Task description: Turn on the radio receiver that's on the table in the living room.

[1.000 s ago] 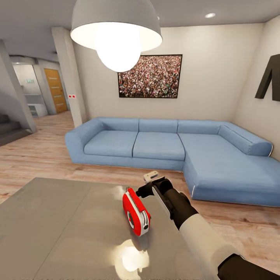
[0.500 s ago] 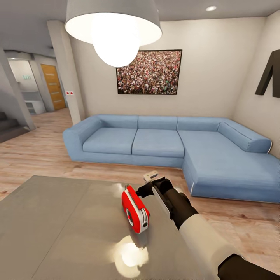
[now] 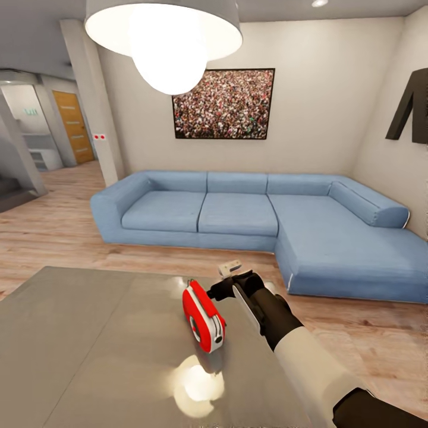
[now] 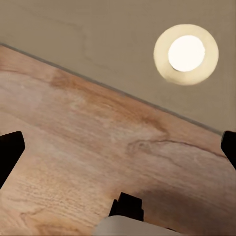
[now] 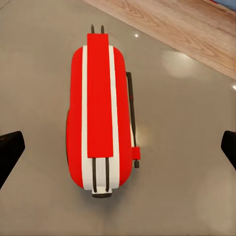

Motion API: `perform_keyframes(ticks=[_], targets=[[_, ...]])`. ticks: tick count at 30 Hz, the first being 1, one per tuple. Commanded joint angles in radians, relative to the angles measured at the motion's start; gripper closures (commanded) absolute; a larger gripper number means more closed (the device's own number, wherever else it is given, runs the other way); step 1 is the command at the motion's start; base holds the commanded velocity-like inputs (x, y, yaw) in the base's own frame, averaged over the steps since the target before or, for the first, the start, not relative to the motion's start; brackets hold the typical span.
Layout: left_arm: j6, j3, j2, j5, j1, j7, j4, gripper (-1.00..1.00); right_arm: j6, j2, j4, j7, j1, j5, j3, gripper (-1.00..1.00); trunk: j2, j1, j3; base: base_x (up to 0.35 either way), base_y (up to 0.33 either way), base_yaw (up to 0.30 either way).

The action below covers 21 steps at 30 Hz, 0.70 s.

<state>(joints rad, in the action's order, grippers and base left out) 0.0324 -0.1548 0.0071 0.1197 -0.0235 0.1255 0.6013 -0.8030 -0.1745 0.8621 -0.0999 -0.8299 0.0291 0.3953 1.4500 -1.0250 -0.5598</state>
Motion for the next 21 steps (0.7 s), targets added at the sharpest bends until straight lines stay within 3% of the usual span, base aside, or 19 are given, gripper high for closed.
perform_keyframes(ticks=[1,12,19,21], targets=[[0.000,-0.004,0.000,0.000,0.000,0.000,0.000,-1.00,0.000,0.000,0.000,0.000,0.000,0.000,0.000,-1.00,0.000,0.000,-0.002,0.000,0.000,-0.071],[0.001,-0.020,0.009,0.005,0.000,-0.001,0.039,-1.00,0.001,0.000,0.000,0.000,0.000,-0.001,0.000,-1.00,0.000,0.000,-0.020,0.000,0.000,-0.072],[-0.017,-0.019,0.021,0.000,-0.001,-0.007,0.308,-1.00,0.001,0.000,0.000,0.000,0.000,-0.004,0.004,-1.00,0.000,0.000,-0.031,0.000,0.000,-0.069],[-0.060,-0.018,0.019,0.001,-0.001,-0.009,0.390,-1.00,0.001,0.000,0.001,-0.001,0.000,-0.006,0.004,-1.00,0.000,0.000,-0.034,0.000,0.000,-0.047]])
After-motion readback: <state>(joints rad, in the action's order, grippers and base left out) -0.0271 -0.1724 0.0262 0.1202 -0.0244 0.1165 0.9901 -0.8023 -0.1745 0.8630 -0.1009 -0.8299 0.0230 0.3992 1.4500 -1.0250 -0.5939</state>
